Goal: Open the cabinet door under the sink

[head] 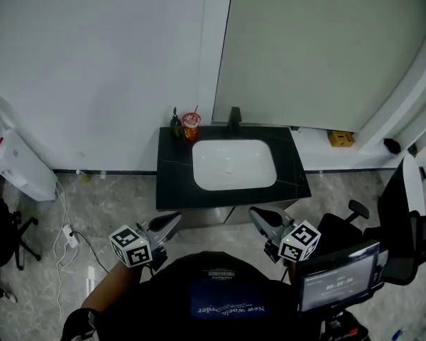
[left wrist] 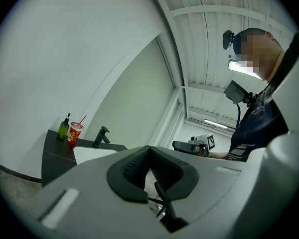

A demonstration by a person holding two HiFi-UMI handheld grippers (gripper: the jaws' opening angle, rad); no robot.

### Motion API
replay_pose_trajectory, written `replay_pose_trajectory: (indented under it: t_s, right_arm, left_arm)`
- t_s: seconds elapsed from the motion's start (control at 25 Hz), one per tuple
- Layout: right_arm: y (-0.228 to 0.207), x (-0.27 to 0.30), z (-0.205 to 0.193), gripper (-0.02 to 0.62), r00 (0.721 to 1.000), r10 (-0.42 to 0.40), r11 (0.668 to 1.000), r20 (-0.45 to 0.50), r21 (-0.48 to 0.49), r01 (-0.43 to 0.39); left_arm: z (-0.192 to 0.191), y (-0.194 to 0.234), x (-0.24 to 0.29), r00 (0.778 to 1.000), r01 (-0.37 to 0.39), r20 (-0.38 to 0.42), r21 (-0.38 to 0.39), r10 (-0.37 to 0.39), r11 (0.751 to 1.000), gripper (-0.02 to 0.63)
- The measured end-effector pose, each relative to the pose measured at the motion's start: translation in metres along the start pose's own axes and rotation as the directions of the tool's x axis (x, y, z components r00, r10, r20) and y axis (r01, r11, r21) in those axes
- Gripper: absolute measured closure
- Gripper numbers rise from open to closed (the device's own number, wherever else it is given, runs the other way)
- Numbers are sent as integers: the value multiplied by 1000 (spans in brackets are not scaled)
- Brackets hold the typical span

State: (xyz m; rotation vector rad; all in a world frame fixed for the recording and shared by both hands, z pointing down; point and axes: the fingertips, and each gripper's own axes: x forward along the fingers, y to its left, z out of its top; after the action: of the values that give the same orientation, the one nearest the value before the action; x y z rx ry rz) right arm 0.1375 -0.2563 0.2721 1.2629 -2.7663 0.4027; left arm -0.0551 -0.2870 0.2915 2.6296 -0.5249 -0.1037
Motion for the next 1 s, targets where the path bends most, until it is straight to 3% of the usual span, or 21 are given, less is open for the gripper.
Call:
replay_pose_trajectory:
  t_s: [0.32, 0.56, 0.84, 1.0]
  right_arm:
    - [-41, 37, -3, 594, 999, 21, 999, -50, 37, -20]
    - [-92, 52, -15, 594, 980, 172, 984, -96, 51, -168]
    - [-154, 68, -29, 594, 930, 333, 943, -157, 56, -328]
    - [-156, 88, -49, 594, 903, 391, 920, -176, 70, -385]
  left_arm:
    - [-8, 50, 33, 999, -37, -29, -47, 36, 998, 605]
    - [-20, 71, 80, 983, -182, -28, -68, 180, 981, 605]
    - [-49, 94, 128, 920, -392, -17, -101, 392, 914, 605]
    - [-74, 112, 126, 872, -489, -49, -75, 487, 869, 604]
